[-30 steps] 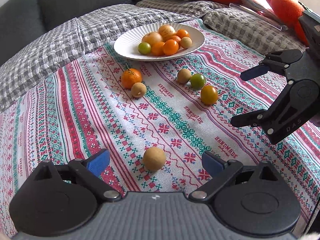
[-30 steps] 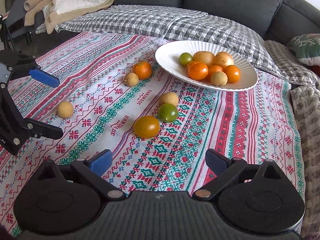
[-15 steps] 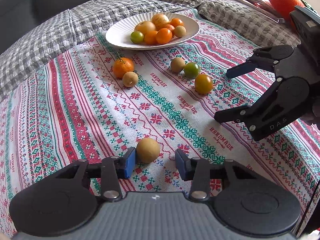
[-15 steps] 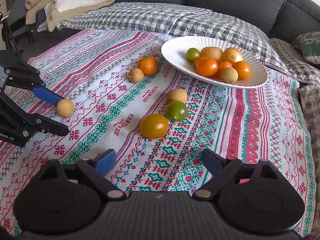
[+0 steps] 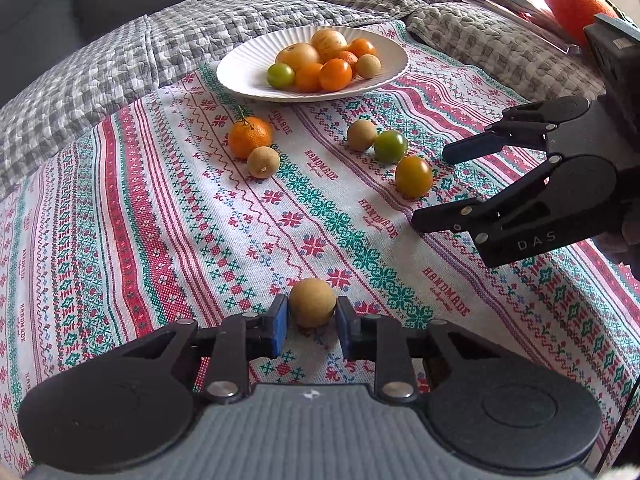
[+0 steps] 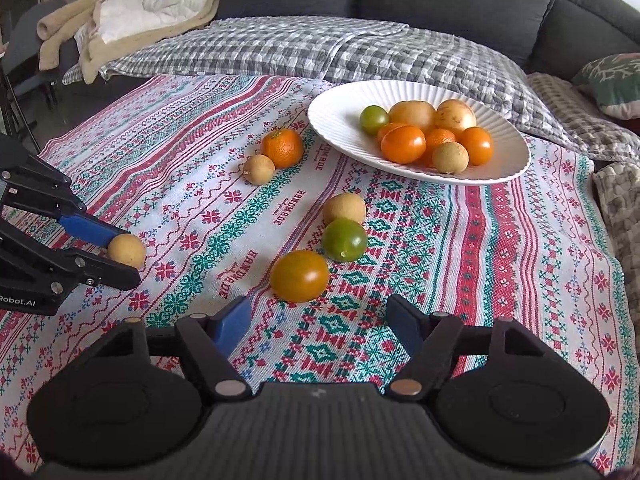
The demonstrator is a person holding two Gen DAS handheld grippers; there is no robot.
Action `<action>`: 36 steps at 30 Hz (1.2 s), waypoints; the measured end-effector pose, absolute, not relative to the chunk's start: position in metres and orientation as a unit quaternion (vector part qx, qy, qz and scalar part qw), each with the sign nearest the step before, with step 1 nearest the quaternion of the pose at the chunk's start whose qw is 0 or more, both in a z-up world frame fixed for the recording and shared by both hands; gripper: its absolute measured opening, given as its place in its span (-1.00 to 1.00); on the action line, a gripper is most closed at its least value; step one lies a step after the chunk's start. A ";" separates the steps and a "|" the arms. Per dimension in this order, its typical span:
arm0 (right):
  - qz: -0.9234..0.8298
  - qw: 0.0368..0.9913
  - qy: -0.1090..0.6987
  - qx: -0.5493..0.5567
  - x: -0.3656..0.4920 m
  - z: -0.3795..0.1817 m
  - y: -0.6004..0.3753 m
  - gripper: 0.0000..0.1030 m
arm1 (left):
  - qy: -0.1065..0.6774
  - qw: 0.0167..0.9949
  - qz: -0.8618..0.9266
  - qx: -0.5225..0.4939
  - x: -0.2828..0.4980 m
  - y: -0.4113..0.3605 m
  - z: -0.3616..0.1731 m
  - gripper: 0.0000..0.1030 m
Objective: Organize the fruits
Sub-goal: 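Grasp a pale brown round fruit with the left tool while the right tool grasps a yellow-orange tomato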
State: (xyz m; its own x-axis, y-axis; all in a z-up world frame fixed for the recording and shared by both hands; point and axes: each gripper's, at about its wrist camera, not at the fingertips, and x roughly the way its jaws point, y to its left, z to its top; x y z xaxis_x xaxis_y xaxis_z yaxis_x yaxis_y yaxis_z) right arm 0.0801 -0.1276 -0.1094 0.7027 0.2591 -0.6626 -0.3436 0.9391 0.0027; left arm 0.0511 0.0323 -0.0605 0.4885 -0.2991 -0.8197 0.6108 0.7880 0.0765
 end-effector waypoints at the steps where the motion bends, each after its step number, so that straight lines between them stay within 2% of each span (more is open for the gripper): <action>1: 0.163 0.921 0.349 -0.061 0.080 -0.109 -0.127 0.38 | 0.427 0.844 -0.270 0.181 0.052 0.033 -0.061 -0.67; 9: 0.168 0.922 0.344 -0.063 0.083 -0.108 -0.124 0.21 | 0.421 0.847 -0.268 0.182 0.053 0.033 -0.061 -0.66; 31: 0.182 0.921 0.335 -0.079 0.083 -0.105 -0.116 -0.43 | 0.414 0.854 -0.254 0.187 0.054 0.031 -0.060 -0.71; 36: 0.184 0.920 0.335 -0.081 0.085 -0.104 -0.116 -0.44 | 0.410 0.858 -0.249 0.184 0.055 0.032 -0.059 -0.71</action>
